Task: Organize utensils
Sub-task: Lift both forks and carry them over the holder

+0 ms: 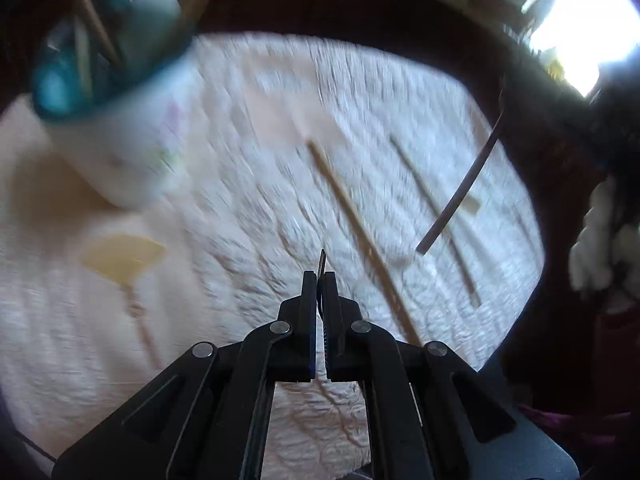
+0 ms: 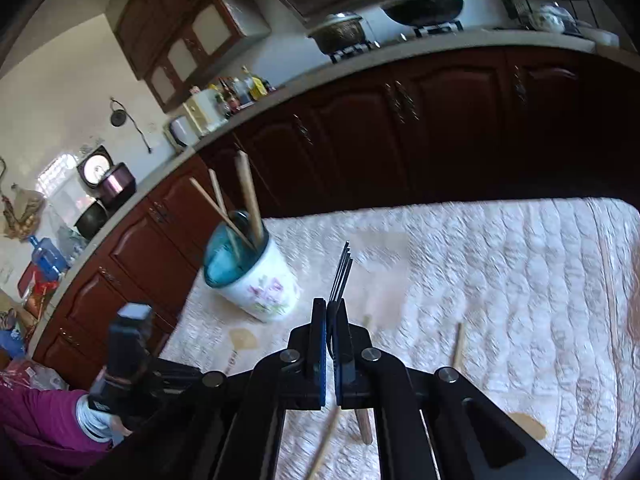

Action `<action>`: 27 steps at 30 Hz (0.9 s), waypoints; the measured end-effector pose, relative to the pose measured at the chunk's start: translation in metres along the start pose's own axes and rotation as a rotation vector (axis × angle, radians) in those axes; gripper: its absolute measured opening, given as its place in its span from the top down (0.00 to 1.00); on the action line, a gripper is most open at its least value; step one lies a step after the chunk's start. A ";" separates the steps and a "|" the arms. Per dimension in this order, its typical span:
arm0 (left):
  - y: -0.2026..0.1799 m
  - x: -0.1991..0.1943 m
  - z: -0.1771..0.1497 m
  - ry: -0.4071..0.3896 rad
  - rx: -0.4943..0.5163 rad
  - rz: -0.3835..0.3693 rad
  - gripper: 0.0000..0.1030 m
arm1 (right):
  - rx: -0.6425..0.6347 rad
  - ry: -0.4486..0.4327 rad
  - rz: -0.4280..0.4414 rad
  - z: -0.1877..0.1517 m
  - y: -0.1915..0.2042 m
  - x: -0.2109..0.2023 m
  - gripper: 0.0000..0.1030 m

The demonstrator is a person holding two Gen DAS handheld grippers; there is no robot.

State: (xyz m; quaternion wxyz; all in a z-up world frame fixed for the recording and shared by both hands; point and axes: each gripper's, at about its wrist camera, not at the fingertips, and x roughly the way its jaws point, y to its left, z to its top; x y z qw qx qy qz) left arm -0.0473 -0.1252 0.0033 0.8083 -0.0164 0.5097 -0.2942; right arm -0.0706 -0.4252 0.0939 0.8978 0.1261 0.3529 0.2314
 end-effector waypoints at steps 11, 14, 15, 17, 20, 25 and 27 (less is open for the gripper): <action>0.041 -0.136 0.063 -0.314 -0.031 0.113 0.99 | -0.070 -0.111 0.143 0.070 0.069 0.005 0.98; 0.057 -0.156 0.084 -0.375 -0.047 0.166 0.99 | -0.090 -0.136 0.178 0.091 0.093 0.015 0.98; 0.062 -0.161 0.089 -0.387 -0.047 0.181 0.99 | -0.100 -0.147 0.188 0.100 0.104 0.021 0.98; 0.072 -0.166 0.101 -0.415 -0.053 0.219 0.99 | -0.112 -0.157 0.198 0.112 0.117 0.030 0.98; 0.083 -0.166 0.115 -0.436 -0.038 0.289 0.99 | -0.146 -0.170 0.183 0.129 0.138 0.051 0.98; 0.096 -0.143 0.127 -0.446 -0.012 0.388 0.99 | -0.192 -0.173 0.151 0.144 0.158 0.089 0.98; 0.104 -0.129 0.129 -0.432 -0.023 0.387 0.99 | -0.198 -0.166 0.134 0.146 0.160 0.106 0.98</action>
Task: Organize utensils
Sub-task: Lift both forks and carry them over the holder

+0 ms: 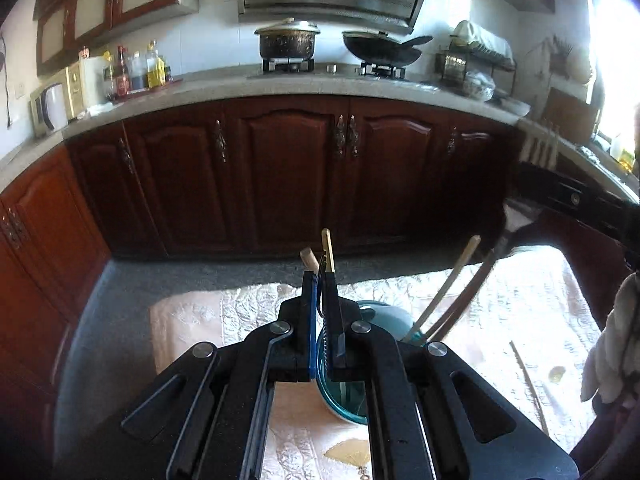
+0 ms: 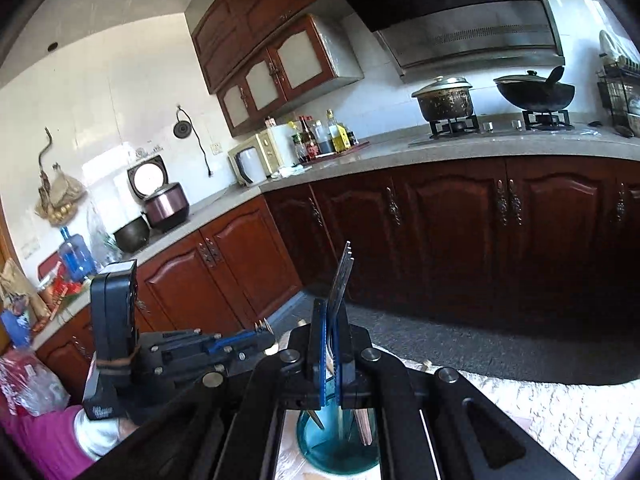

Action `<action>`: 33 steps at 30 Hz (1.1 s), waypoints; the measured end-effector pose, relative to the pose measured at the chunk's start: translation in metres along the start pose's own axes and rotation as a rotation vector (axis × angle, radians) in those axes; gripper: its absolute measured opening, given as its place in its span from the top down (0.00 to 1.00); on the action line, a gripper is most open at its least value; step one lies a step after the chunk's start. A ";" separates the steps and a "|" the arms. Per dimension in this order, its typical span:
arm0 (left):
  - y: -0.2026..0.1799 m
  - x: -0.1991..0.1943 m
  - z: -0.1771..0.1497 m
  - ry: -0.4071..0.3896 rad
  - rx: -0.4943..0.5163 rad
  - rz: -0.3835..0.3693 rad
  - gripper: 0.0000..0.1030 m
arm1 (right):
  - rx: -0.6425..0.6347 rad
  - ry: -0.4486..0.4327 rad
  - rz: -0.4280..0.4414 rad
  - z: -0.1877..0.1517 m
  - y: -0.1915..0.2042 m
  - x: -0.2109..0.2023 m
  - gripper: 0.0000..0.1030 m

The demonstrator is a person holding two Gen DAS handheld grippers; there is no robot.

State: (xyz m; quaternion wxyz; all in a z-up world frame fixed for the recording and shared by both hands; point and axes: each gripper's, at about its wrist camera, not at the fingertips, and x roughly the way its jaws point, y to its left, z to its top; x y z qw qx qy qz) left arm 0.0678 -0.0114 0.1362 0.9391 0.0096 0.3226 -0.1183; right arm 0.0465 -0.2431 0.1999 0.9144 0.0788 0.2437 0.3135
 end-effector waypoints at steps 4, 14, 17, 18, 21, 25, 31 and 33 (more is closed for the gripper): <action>-0.002 0.020 -0.015 0.027 -0.003 0.011 0.99 | 0.001 0.037 -0.020 -0.011 -0.009 0.031 0.98; -0.007 0.051 -0.044 0.080 0.019 0.039 0.99 | 0.059 0.141 -0.016 -0.053 -0.034 0.074 0.98; -0.007 0.058 -0.048 0.095 0.014 0.039 0.99 | 0.073 0.168 -0.017 -0.064 -0.038 0.080 0.98; -0.007 0.060 -0.050 0.102 0.013 0.040 0.99 | 0.075 0.179 -0.019 -0.068 -0.039 0.083 0.98; -0.009 0.063 -0.055 0.115 0.012 0.039 0.99 | 0.081 0.189 -0.021 -0.073 -0.041 0.084 0.98; -0.013 0.067 -0.060 0.129 0.012 0.035 0.99 | 0.078 0.205 -0.024 -0.076 -0.042 0.085 0.98; -0.012 0.070 -0.066 0.148 -0.015 0.029 0.98 | 0.081 0.216 -0.033 -0.074 -0.045 0.078 0.94; -0.012 0.069 -0.067 0.148 -0.021 0.027 0.98 | 0.066 0.212 -0.041 -0.073 -0.043 0.073 0.94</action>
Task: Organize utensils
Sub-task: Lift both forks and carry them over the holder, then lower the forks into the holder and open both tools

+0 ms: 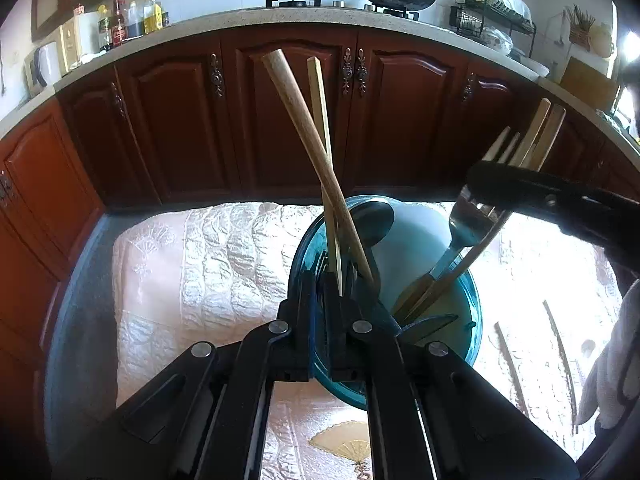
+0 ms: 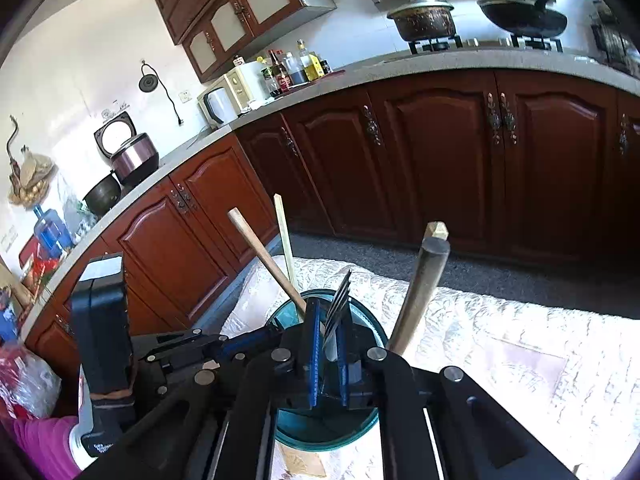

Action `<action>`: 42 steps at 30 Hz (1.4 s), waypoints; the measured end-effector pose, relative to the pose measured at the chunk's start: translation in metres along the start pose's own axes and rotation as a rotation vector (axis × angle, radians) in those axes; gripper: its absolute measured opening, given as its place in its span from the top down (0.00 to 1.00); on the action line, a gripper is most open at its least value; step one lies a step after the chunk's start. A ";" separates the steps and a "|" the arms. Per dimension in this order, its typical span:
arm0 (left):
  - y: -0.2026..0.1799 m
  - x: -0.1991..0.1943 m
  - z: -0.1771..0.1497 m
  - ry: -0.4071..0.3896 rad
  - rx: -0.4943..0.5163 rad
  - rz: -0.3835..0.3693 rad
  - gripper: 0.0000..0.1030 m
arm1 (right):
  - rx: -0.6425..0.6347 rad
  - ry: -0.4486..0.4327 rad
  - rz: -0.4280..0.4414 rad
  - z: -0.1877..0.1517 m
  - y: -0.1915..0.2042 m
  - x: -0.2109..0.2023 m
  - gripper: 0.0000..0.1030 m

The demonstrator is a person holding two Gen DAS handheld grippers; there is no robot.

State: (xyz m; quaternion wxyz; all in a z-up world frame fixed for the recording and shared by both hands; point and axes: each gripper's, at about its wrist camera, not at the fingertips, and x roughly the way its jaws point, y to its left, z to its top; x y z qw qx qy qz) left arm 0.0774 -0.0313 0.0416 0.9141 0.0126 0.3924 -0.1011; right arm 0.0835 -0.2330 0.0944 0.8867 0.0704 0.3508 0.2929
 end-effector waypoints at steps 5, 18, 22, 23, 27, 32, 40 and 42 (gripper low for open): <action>0.001 -0.001 -0.001 0.011 -0.025 -0.003 0.95 | 0.019 -0.010 0.004 -0.002 -0.002 -0.010 0.93; -0.008 -0.020 -0.004 0.007 -0.052 -0.056 0.52 | 0.066 -0.049 -0.016 -0.007 -0.009 -0.041 0.76; -0.008 -0.028 -0.006 -0.001 -0.059 -0.055 0.47 | 0.074 -0.054 -0.011 -0.011 -0.007 -0.051 0.76; -0.009 -0.031 -0.006 -0.002 -0.060 -0.053 0.47 | 0.075 -0.056 -0.010 -0.013 -0.006 -0.054 0.76; -0.010 -0.042 -0.010 -0.018 -0.065 -0.044 0.46 | 0.067 -0.062 -0.006 -0.018 -0.003 -0.067 0.75; -0.017 -0.060 -0.015 -0.048 -0.055 -0.027 0.46 | 0.053 -0.069 -0.009 -0.027 0.002 -0.085 0.74; -0.031 -0.080 -0.026 -0.062 -0.053 -0.042 0.46 | 0.048 -0.091 -0.024 -0.040 0.006 -0.119 0.68; -0.035 -0.084 -0.028 -0.067 -0.050 -0.045 0.46 | 0.044 -0.096 -0.041 -0.047 0.006 -0.129 0.62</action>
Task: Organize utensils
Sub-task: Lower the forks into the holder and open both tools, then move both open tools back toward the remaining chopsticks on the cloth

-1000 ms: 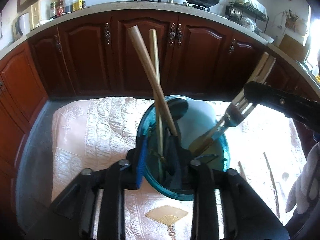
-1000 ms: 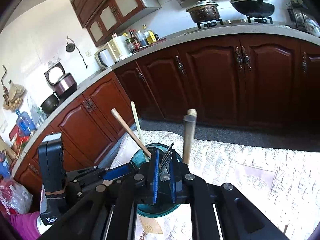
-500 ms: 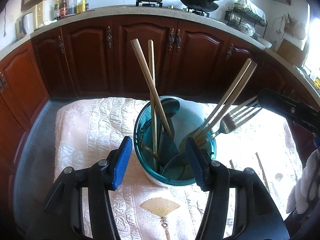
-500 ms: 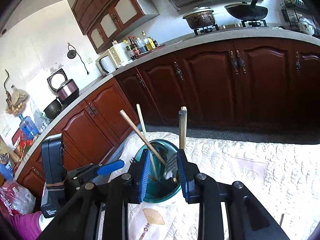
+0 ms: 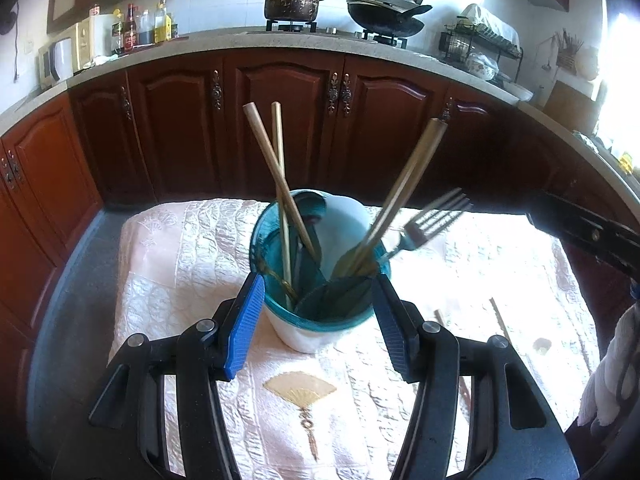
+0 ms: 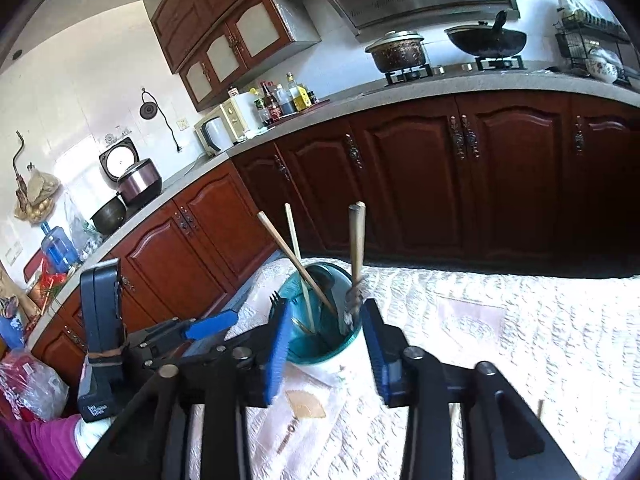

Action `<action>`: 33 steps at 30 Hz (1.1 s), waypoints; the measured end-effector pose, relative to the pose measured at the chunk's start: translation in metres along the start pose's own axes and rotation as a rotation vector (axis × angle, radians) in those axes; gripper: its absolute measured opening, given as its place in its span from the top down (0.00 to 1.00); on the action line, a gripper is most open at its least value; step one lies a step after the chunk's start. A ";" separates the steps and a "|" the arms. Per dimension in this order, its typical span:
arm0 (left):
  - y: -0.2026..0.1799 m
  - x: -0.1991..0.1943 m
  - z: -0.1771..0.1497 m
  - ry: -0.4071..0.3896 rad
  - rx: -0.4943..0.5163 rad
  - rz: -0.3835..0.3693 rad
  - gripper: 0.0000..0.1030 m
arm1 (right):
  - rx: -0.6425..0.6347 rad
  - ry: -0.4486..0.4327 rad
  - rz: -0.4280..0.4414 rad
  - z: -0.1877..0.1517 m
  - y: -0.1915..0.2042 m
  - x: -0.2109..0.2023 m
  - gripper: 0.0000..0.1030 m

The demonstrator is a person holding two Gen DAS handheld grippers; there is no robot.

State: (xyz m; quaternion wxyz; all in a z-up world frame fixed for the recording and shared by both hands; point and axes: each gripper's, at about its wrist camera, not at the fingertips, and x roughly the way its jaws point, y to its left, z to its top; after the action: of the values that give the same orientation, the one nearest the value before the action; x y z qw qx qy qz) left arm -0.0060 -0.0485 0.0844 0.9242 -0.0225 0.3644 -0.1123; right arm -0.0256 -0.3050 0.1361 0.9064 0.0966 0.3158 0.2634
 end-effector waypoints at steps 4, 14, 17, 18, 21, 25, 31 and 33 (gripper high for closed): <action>-0.010 -0.003 -0.007 0.003 0.008 -0.016 0.46 | -0.015 0.016 -0.051 -0.016 -0.006 -0.014 0.60; -0.049 0.008 -0.028 0.065 0.047 -0.097 0.46 | 0.045 0.116 -0.162 -0.059 -0.054 -0.035 0.58; -0.059 0.016 -0.036 0.098 0.060 -0.144 0.46 | 0.081 0.143 -0.216 -0.077 -0.079 -0.040 0.57; -0.064 0.020 -0.039 0.113 0.068 -0.161 0.46 | 0.094 0.158 -0.229 -0.083 -0.087 -0.040 0.57; -0.076 0.036 -0.048 0.165 0.078 -0.204 0.46 | 0.144 0.222 -0.275 -0.101 -0.119 -0.034 0.57; -0.090 0.063 -0.054 0.257 0.057 -0.255 0.46 | 0.188 0.262 -0.289 -0.112 -0.147 -0.023 0.57; -0.115 0.098 -0.062 0.336 0.035 -0.281 0.46 | 0.206 0.316 -0.327 -0.112 -0.182 0.007 0.73; -0.121 0.110 -0.064 0.350 0.039 -0.279 0.46 | 0.209 0.330 -0.339 -0.112 -0.191 0.014 0.74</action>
State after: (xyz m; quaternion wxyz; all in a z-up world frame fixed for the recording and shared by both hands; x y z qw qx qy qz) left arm 0.0057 -0.1880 -0.0212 0.8227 -0.0350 0.5102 -0.2483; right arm -0.0062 -0.4573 -0.0243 0.8588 0.0912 0.4968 0.0859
